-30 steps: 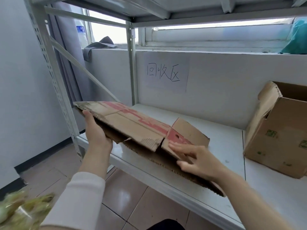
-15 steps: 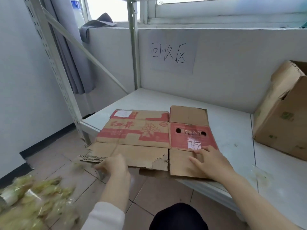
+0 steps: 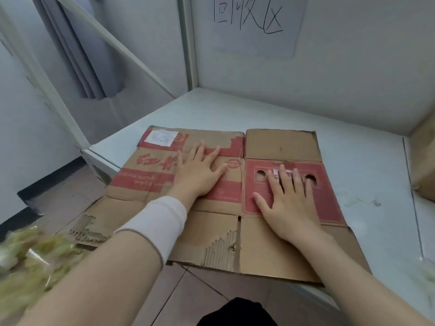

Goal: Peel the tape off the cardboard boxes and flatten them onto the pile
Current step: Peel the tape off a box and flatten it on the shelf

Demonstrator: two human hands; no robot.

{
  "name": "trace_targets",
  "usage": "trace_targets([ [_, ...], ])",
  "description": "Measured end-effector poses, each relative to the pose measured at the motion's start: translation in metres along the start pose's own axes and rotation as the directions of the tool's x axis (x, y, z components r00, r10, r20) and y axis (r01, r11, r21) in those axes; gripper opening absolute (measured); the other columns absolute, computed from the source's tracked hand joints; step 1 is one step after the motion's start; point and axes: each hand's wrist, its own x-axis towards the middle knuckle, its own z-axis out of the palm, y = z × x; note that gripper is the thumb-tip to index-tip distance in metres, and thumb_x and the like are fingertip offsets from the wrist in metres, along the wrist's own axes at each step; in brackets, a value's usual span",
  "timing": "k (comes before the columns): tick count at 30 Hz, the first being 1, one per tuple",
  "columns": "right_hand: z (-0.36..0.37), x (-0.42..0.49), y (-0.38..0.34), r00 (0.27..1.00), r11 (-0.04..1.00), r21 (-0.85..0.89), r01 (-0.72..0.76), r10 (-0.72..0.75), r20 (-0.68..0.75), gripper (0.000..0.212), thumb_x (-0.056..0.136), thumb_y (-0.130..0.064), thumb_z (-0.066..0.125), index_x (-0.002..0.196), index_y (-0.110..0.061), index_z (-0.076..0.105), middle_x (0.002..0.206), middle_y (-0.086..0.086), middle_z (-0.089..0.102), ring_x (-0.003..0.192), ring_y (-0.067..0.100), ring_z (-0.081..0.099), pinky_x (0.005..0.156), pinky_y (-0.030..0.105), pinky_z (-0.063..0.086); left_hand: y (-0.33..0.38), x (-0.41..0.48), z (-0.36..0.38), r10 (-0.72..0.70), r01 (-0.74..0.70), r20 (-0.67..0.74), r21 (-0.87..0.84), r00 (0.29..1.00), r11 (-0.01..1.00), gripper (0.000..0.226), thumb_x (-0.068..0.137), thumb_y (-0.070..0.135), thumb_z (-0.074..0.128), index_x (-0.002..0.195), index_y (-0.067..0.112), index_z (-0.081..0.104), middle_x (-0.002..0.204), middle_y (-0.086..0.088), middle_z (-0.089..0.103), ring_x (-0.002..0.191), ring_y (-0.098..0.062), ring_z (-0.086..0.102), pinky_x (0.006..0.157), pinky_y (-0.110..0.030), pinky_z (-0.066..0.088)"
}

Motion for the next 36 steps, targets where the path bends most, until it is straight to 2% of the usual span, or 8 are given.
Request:
trace_targets([
  [4, 0.0, 0.003, -0.002, 1.0, 1.0, -0.006, -0.01, 0.01, -0.009, 0.071, 0.088, -0.063, 0.011, 0.148, -0.029, 0.0, 0.157, 0.0, -0.012, 0.143, 0.022, -0.016, 0.116, 0.044, -0.01, 0.0, 0.005, 0.001, 0.007, -0.007, -0.008, 0.019, 1.0, 1.0, 0.063, 0.089, 0.067, 0.014, 0.146, 0.044, 0.002, 0.159, 0.001, -0.007, 0.146, -0.016, -0.009, 0.117, -0.05, -0.006],
  [8, -0.004, -0.01, 0.002, 0.999, 0.999, -0.014, 0.046, -0.046, -0.006, 0.088, 0.068, -0.068, -0.014, 0.147, -0.028, -0.01, 0.155, -0.001, -0.018, 0.141, 0.016, -0.022, 0.116, 0.04, -0.012, -0.028, 0.03, -0.013, -0.076, 0.076, 0.006, 0.002, 0.997, 0.997, 0.067, 0.089, 0.067, 0.017, 0.148, 0.037, 0.005, 0.16, -0.002, -0.004, 0.147, -0.019, -0.006, 0.117, -0.051, -0.003],
  [10, -0.003, -0.022, 0.006, 0.998, 0.998, -0.004, 0.055, -0.055, -0.005, 0.092, 0.064, -0.067, -0.018, 0.146, -0.026, -0.013, 0.154, -0.004, -0.021, 0.139, 0.011, -0.025, 0.116, 0.036, -0.012, -0.045, 0.044, -0.013, -0.13, 0.13, 0.008, -0.028, 0.992, 0.991, 0.068, 0.089, 0.067, 0.018, 0.149, 0.036, 0.005, 0.16, -0.001, -0.004, 0.147, -0.02, -0.005, 0.117, -0.051, -0.002],
  [18, -0.003, -0.028, 0.004, 0.999, 0.999, 0.021, 0.026, -0.025, -0.022, 0.093, 0.066, -0.068, -0.013, 0.148, -0.026, -0.005, 0.156, -0.005, -0.012, 0.142, 0.01, -0.016, 0.117, 0.033, -0.009, -0.035, 0.031, -0.012, -0.135, 0.135, -0.017, -0.022, 0.991, 0.991, 0.069, 0.091, 0.063, 0.014, 0.15, 0.028, 0.005, 0.159, -0.005, -0.006, 0.147, -0.022, -0.007, 0.117, -0.051, -0.002],
  [21, -0.007, -0.03, 0.002, 1.0, 1.0, 0.025, 0.013, -0.013, 0.005, 0.091, 0.07, -0.07, -0.009, 0.148, -0.024, -0.004, 0.157, -0.003, -0.011, 0.143, 0.011, -0.014, 0.117, 0.034, -0.009, -0.011, -0.015, -0.005, -0.015, 0.015, -0.007, -0.013, 1.0, 1.0, 0.068, 0.093, 0.061, 0.015, 0.15, 0.027, 0.003, 0.159, -0.003, -0.009, 0.146, -0.019, -0.011, 0.117, -0.051, -0.006],
  [24, -0.011, -0.033, -0.001, 0.998, 0.999, 0.024, -0.028, 0.027, 0.057, 0.076, 0.087, -0.064, 0.008, 0.147, -0.021, -0.009, 0.156, 0.0, -0.016, 0.142, 0.014, -0.018, 0.118, 0.038, -0.008, -0.002, -0.056, 0.004, 0.066, -0.066, -0.025, -0.003, 0.997, 0.998, 0.063, 0.093, 0.059, 0.014, 0.15, 0.033, 0.002, 0.159, 0.001, -0.008, 0.146, -0.014, -0.011, 0.117, -0.05, -0.01],
  [31, 0.0, -0.048, -0.01, 0.996, 0.996, 0.037, -0.084, 0.084, 0.004, 0.075, 0.09, -0.061, 0.011, 0.147, -0.017, -0.009, 0.156, 0.001, -0.015, 0.143, 0.014, -0.017, 0.117, 0.033, -0.009, -0.003, -0.058, 0.007, 0.038, -0.039, -0.041, -0.02, 0.998, 0.999, 0.06, 0.095, 0.057, 0.016, 0.149, 0.035, 0.006, 0.159, 0.002, -0.005, 0.146, -0.013, -0.009, 0.117, -0.048, -0.009],
  [36, -0.002, -0.049, -0.011, 0.996, 0.995, 0.049, -0.093, 0.092, 0.022, 0.076, 0.09, -0.061, 0.013, 0.148, -0.017, -0.007, 0.156, 0.002, -0.013, 0.143, 0.015, -0.014, 0.117, 0.034, -0.009, 0.003, -0.114, 0.007, -0.122, 0.114, -0.08, -0.1, 0.989, 0.988, 0.056, 0.098, 0.05, 0.015, 0.149, 0.031, 0.005, 0.159, 0.0, -0.004, 0.146, -0.017, -0.011, 0.116, -0.049, -0.009],
])
